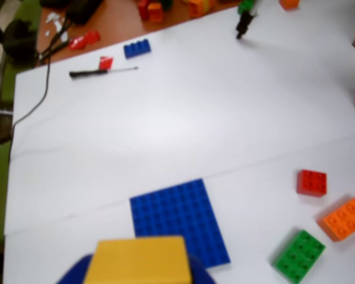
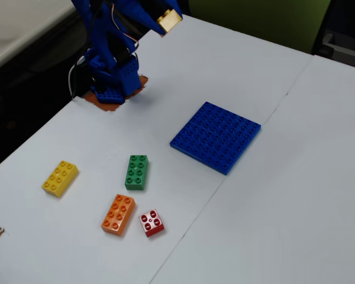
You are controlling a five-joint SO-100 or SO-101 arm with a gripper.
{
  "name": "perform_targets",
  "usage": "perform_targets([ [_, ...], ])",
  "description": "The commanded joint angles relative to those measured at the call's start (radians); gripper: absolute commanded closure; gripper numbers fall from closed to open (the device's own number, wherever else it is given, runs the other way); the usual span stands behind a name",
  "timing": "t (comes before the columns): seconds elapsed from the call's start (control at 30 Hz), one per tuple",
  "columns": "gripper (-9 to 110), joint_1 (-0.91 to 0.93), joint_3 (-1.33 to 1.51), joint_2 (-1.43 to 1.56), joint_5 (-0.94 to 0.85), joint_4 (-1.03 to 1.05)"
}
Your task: Pick up the 2x2 yellow block and go up the 8x8 blue block.
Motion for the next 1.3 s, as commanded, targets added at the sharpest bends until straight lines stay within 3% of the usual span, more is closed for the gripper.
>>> perform_targets([
  [0.0, 101, -0.018, -0.255, -0.225, 0.089, -0.035],
  [0.43, 101, -0.094, -0.307, -0.703, -0.206, -0.02],
  [0.73, 101, -0.127, -0.299, -0.854, -0.206, -0.006],
  [1.27, 102, -0.118, -0.176, -0.811, -0.227, 0.003],
])
